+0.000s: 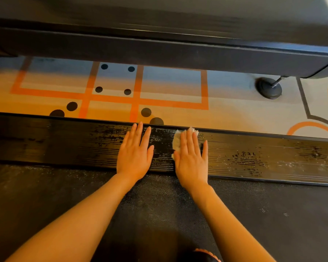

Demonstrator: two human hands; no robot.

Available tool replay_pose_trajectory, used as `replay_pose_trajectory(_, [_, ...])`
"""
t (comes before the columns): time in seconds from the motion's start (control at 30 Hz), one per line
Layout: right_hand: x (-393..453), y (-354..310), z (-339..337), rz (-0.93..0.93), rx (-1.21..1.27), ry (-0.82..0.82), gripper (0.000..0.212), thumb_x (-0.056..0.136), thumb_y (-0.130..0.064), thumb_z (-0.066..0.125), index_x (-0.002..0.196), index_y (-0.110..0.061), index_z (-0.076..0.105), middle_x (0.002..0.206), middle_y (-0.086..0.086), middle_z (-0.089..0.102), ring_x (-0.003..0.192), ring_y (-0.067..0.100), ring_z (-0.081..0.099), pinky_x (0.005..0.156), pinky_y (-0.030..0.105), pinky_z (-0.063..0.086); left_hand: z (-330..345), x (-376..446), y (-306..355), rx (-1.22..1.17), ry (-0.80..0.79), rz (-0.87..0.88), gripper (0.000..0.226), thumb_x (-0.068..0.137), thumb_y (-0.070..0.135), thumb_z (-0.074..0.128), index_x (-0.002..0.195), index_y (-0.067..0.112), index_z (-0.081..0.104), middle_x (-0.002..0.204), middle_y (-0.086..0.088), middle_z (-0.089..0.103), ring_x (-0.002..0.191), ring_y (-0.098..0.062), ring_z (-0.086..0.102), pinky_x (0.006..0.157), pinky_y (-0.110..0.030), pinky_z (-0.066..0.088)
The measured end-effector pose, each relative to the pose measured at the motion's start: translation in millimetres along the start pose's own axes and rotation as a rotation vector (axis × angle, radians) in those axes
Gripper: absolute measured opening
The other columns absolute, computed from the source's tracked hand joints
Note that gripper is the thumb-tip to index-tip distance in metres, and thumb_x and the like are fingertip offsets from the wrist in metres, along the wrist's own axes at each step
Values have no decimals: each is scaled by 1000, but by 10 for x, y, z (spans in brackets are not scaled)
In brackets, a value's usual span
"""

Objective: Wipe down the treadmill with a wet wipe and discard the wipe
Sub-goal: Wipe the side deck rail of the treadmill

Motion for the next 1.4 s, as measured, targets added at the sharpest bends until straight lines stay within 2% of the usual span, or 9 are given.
replay_pose_trajectory(0.1, [-403, -17, 97, 12, 16, 24, 62, 102, -41, 22, 156, -11, 18, 163, 12, 14, 151, 29, 12, 119, 50, 8, 4, -4, 0, 15, 5, -1, 61, 101, 42, 27, 154, 13, 24, 162, -15, 14, 150, -28, 12, 120, -42, 15])
replay_pose_trajectory(0.17, [-535, 3, 149, 8, 12, 9, 62, 101, -41, 25, 156, -11, 20, 163, 11, 17, 150, 28, 15, 121, 48, 6, 4, -5, 3, 20, 5, -3, 61, 101, 42, 26, 154, 13, 24, 162, -15, 15, 150, -28, 12, 121, -42, 15])
replay_pose_trajectory(0.27, [-405, 44, 135, 1, -25, -7, 63, 102, -42, 21, 157, -13, 13, 164, 10, 9, 151, 27, 6, 121, 47, 1, 3, -4, 6, 21, 1, -2, 61, 101, 42, 25, 154, 13, 23, 162, -15, 14, 150, -28, 11, 121, -43, 15])
replay_pose_trajectory(0.37, [-98, 96, 39, -9, -8, -19, 63, 102, -45, 11, 155, -17, -7, 164, 6, -10, 149, 22, -14, 117, 44, -10, 1, -4, 1, -2, 5, -3, 61, 100, 42, 27, 154, 12, 24, 162, -15, 14, 150, -28, 11, 121, -42, 14])
replay_pose_trajectory(0.47, [84, 141, -14, -2, 15, -28, 61, 106, -42, 19, 153, -18, -12, 163, 5, -16, 148, 20, -19, 117, 40, -15, 7, 3, -4, -2, -4, -4, 62, 100, 42, 26, 155, 12, 23, 162, -15, 13, 150, -28, 10, 120, -41, 11])
replay_pose_trajectory(0.73, [-605, 189, 176, 87, 58, 14, 62, 104, -42, 13, 157, -10, 16, 164, 10, 12, 151, 27, 10, 119, 48, 13, -7, -4, 13, 25, -14, -10, 65, 99, 46, 13, 156, 14, 18, 163, -13, 9, 151, -27, 7, 122, -42, 13])
replay_pose_trajectory(1.07, [114, 398, -61, 91, 56, -17, 59, 106, -43, 11, 156, -19, -8, 163, 3, -16, 149, 18, -20, 117, 42, -17, 9, 0, 5, -4, -27, -6, 63, 101, 44, 21, 156, 14, 17, 163, -12, 6, 151, -26, 3, 121, -39, 5])
replay_pose_trajectory(1.2, [-87, 385, -26, 108, 84, 51, 63, 101, -47, 5, 157, -18, 1, 164, 3, -8, 151, 19, -14, 119, 44, -11, 5, 0, 0, 2, -29, -5, 64, 100, 45, 18, 156, 14, 17, 163, -12, 6, 151, -26, 2, 121, -39, 5])
replay_pose_trajectory(1.4, [-611, 353, 99, 168, 97, 108, 60, 104, -42, 18, 157, -13, 19, 164, 8, 12, 152, 24, 7, 120, 43, -6, -1, 2, 12, 32, -22, -9, 66, 98, 47, 9, 156, 15, 15, 163, -12, 6, 151, -26, 3, 122, -40, 9])
Point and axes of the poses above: each hand's wrist, its own x-axis towards the middle knuckle, its own z-axis out of the palm, y = z × x, the point moved 8 cm from there along x, towards the middle knuckle
